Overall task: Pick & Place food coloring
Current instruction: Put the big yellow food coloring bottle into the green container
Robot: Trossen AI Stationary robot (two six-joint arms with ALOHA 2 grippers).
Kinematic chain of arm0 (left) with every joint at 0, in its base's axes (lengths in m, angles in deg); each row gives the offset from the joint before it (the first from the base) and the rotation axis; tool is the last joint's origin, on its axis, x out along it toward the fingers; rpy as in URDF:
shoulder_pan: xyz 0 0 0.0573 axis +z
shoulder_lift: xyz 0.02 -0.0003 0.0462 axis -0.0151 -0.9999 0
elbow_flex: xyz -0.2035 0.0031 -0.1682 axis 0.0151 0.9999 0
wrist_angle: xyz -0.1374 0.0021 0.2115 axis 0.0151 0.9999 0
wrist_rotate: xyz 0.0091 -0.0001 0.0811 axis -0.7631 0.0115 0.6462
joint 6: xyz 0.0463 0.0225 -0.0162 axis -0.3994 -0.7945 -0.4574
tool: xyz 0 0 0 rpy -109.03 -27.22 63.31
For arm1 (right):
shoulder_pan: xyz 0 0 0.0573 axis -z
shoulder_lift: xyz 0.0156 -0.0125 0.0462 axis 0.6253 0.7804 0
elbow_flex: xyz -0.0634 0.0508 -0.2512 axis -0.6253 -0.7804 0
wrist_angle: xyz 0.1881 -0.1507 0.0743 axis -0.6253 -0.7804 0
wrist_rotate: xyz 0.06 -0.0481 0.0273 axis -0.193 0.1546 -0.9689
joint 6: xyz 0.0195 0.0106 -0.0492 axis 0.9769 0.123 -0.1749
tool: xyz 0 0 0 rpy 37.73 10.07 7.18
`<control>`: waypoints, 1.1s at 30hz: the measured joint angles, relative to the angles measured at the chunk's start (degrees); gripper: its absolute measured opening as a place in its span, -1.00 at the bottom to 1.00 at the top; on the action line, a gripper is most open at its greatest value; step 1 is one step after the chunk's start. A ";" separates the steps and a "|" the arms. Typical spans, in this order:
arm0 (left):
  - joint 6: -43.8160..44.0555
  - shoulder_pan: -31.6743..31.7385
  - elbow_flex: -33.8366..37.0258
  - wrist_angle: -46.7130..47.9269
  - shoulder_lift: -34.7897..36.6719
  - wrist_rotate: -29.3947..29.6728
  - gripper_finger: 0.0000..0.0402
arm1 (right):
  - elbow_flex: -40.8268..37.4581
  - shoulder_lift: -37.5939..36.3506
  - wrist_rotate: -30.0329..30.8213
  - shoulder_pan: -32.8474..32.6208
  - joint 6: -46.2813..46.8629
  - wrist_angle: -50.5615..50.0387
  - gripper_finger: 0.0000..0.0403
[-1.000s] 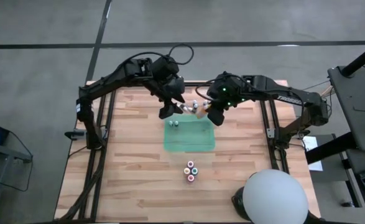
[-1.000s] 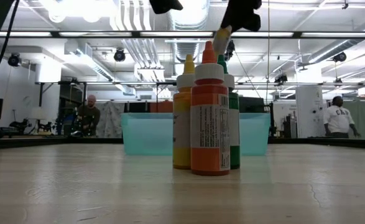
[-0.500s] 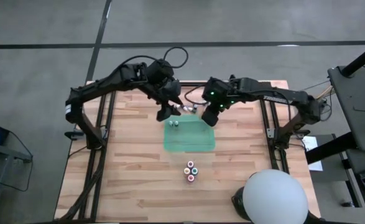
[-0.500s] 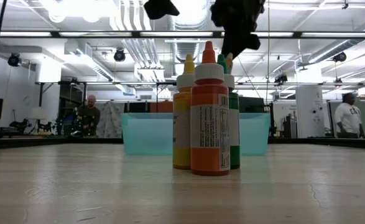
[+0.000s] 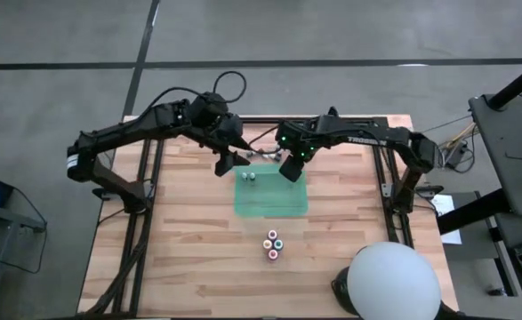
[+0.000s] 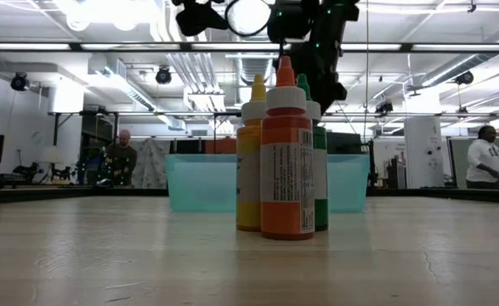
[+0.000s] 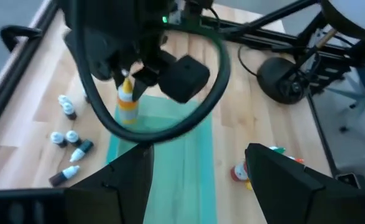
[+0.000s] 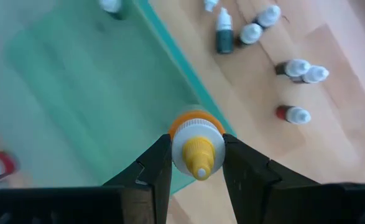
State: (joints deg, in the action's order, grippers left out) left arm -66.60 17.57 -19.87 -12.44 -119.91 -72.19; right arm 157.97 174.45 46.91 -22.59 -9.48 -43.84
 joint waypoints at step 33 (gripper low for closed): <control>0.95 0.12 2.37 -0.36 1.75 1.20 0.12 | -10.42 -0.15 1.05 0.18 1.29 8.40 -0.45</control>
State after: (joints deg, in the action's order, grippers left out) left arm -65.64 17.68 -17.50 -12.80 -118.15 -70.98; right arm 147.54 174.30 47.96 -22.41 -8.19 -35.44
